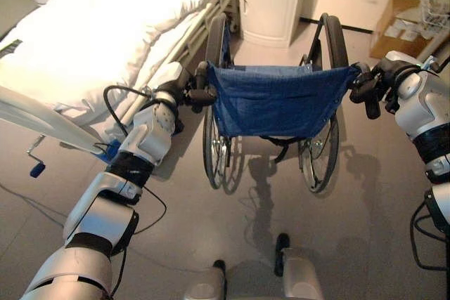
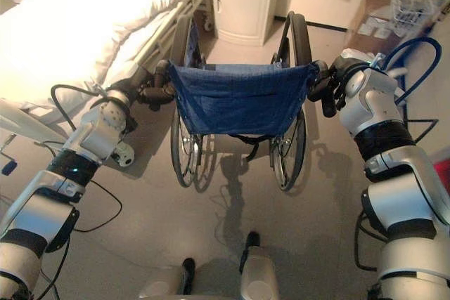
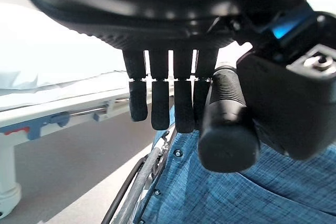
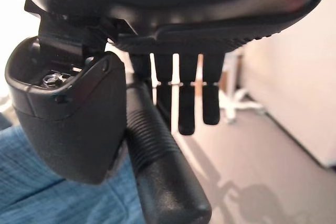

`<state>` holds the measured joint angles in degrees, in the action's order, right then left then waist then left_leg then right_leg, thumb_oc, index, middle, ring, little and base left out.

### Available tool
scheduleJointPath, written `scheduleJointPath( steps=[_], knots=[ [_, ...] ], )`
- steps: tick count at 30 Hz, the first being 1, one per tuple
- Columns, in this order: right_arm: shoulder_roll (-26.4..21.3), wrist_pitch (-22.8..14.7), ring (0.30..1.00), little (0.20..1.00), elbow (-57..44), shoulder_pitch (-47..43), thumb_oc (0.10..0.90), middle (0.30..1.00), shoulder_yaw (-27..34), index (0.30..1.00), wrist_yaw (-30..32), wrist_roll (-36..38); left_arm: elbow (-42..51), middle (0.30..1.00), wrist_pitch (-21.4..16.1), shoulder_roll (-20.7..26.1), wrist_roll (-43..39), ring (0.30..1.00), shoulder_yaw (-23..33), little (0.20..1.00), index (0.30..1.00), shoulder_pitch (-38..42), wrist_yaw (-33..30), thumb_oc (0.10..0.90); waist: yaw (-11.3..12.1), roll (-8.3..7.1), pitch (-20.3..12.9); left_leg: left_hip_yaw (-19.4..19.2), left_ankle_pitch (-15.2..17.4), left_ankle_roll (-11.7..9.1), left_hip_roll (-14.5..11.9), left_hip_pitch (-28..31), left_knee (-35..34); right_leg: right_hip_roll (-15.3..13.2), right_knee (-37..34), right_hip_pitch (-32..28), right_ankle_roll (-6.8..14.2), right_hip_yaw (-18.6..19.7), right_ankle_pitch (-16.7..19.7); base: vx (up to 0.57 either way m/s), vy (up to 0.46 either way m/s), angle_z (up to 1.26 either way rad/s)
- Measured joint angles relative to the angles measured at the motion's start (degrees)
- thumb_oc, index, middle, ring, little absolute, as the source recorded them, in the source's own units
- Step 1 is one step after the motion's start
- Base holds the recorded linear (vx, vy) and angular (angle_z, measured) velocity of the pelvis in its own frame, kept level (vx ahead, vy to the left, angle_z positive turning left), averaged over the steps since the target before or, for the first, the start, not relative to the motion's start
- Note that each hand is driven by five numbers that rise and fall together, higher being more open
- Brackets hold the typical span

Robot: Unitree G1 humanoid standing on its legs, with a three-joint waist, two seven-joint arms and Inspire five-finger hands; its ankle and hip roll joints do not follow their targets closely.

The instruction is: Push the wheelchair next to the bed

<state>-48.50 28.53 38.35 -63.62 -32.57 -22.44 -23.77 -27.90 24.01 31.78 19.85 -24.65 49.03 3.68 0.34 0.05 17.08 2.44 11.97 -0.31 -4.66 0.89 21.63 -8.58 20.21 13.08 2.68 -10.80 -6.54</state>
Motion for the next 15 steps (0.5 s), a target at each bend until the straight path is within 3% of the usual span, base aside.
scheduleJointPath(
  steps=[3, 5, 6, 10, 12, 14, 15],
  knots=[
    [-0.2, 0.0, 0.300, 0.300, -0.3, 1.4, 0.400, 0.300, 0.0, 0.300, 0.2, -0.1, 0.2, 0.300, 0.1, -0.8, 0.0, 0.300, 0.0, 0.300, 0.300, -1.1, -0.1, 0.400, -1.3, -0.30, -0.8, -0.7, -3.8, -3.7, -0.2, 2.4, 1.5, 0.4, -0.1, -3.4, -0.8, -2.4, -3.5, 0.41, -0.167, 0.55],
    [0.7, 0.0, 0.300, 0.300, -0.1, 2.1, 0.400, 0.300, 0.0, 0.300, 1.1, -0.1, -0.1, 0.300, 0.2, -1.1, -0.1, 0.300, 0.0, 0.300, 0.300, -1.4, -1.2, 0.400, -1.0, -1.62, -1.4, 0.7, -6.3, -4.6, -0.1, -0.1, 5.3, 1.4, -1.4, -5.1, -1.6, -1.5, -4.1, 0.46, -0.122, 0.27],
    [1.6, 0.0, 0.300, 0.300, 0.5, 2.2, 0.400, 0.300, 0.0, 0.300, 1.6, -0.2, -0.2, 0.300, 0.1, -1.0, -0.1, 0.300, 0.0, 0.300, 0.300, -1.5, -1.4, 0.400, -0.9, -2.23, -1.4, 1.2, -5.9, -4.6, 0.7, -1.7, 6.9, 2.2, -3.4, -6.7, -2.3, 0.5, -4.0, 0.35, -0.050, 0.11],
    [3.6, 0.0, 0.300, 0.300, 3.0, 3.0, 0.400, 0.300, -0.2, 0.300, 2.8, -0.9, 0.0, 0.300, -0.5, -1.6, 0.0, 0.300, -0.2, 0.300, 0.300, -3.4, -2.2, 0.400, 2.0, -3.70, -0.9, -0.3, -6.3, -4.2, 6.6, -5.9, -5.0, 3.5, -13.4, -15.4, -2.2, 5.9, -1.6, 0.45, 0.064, -0.33],
    [3.4, 0.0, 0.300, 0.300, 3.2, 3.6, 0.400, 0.300, -0.3, 0.300, 2.8, -1.2, 0.9, 0.300, -0.4, -1.8, -0.1, 0.300, -0.2, 0.300, 0.300, -4.6, -2.3, 0.400, 4.9, -2.14, -0.2, -0.8, -8.5, -4.0, 6.2, -9.1, -13.0, 5.0, -16.3, -19.3, -1.4, 7.7, -1.2, 0.53, 0.168, -0.78],
    [3.7, 0.0, 0.300, 0.300, 3.4, 3.5, 0.400, 0.300, -1.4, 0.300, 2.7, -1.2, 2.2, 0.300, -0.3, -1.3, -0.5, 0.300, 0.2, 0.300, 0.300, -6.4, -2.2, 0.400, 6.4, 1.10, -0.1, 0.1, -13.2, -6.0, 3.3, -15.0, -14.1, 6.8, -18.5, -24.3, -1.5, 7.1, -3.0, 0.65, 0.320, -0.81],
    [3.6, -0.1, 0.300, 0.300, 3.6, 3.4, 0.400, 0.300, -2.2, 0.300, 2.4, -1.2, 2.3, 0.300, 0.0, -1.3, -0.5, 0.300, 0.4, 0.300, 0.300, -6.4, -1.7, 0.400, 7.6, 1.60, 0.1, -0.8, -13.4, -6.0, 2.1, -15.6, -14.7, 6.7, -18.3, -25.1, -0.8, 7.2, -3.7, 0.45, 0.327, -1.12]
  ],
)
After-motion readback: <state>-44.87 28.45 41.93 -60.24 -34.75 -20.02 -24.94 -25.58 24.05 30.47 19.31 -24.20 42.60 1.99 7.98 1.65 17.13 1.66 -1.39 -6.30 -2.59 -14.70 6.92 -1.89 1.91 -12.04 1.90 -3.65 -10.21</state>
